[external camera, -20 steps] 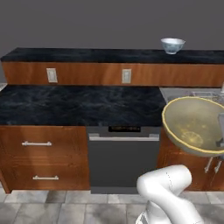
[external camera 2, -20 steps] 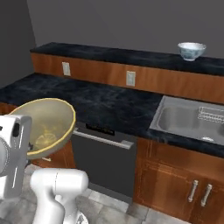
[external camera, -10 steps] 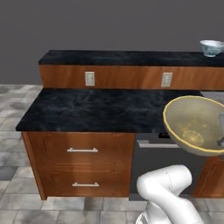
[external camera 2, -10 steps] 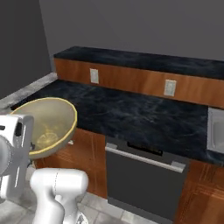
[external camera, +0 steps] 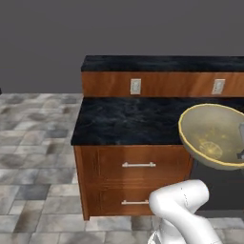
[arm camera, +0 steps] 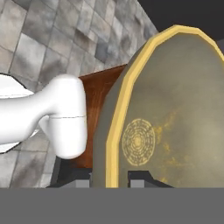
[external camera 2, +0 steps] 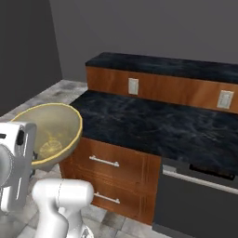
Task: Pick up the bowls from the cabinet and place each bowl in front of a stool on the dining counter.
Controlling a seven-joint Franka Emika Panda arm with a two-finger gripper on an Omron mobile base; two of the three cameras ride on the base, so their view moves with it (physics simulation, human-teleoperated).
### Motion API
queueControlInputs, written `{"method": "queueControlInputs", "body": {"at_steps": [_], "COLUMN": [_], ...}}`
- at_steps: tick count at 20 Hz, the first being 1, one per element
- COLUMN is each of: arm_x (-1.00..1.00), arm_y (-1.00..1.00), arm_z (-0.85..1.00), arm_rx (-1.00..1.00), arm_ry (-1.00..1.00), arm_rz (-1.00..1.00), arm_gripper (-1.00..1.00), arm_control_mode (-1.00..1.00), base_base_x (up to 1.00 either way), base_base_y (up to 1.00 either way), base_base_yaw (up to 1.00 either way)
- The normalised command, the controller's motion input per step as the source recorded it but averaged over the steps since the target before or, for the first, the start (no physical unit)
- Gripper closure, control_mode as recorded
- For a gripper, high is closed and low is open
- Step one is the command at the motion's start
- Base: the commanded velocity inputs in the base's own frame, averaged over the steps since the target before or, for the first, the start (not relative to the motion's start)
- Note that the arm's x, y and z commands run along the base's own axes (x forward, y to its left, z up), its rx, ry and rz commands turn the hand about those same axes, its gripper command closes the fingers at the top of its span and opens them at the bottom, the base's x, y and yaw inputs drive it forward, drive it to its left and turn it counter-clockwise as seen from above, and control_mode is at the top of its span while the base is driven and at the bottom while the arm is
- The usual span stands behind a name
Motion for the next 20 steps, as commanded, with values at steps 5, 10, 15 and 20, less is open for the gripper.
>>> {"method": "queueControlInputs", "body": {"at_steps": [5, 10, 15, 20], "arm_x": [0.0, 0.0, 0.0, 0.0], "arm_y": [0.0, 0.0, 0.0, 0.0], "arm_z": [0.0, 0.0, 0.0, 0.0], "arm_rx": [0.0, 0.0, 0.0, 0.0], "arm_ry": [0.0, 0.0, 0.0, 0.0], "arm_rz": [0.0, 0.0, 0.0, 0.0], "arm_gripper": [1.0, 1.0, 1.0, 1.0], "arm_control_mode": [1.0, 1.0, 1.0, 1.0], "base_base_x": [0.03, 0.11, 0.4, 0.46], "base_base_y": [1.0, 1.0, 1.0, 1.0], "base_base_yaw": [-0.1, -0.12, -0.15, -0.16]}}
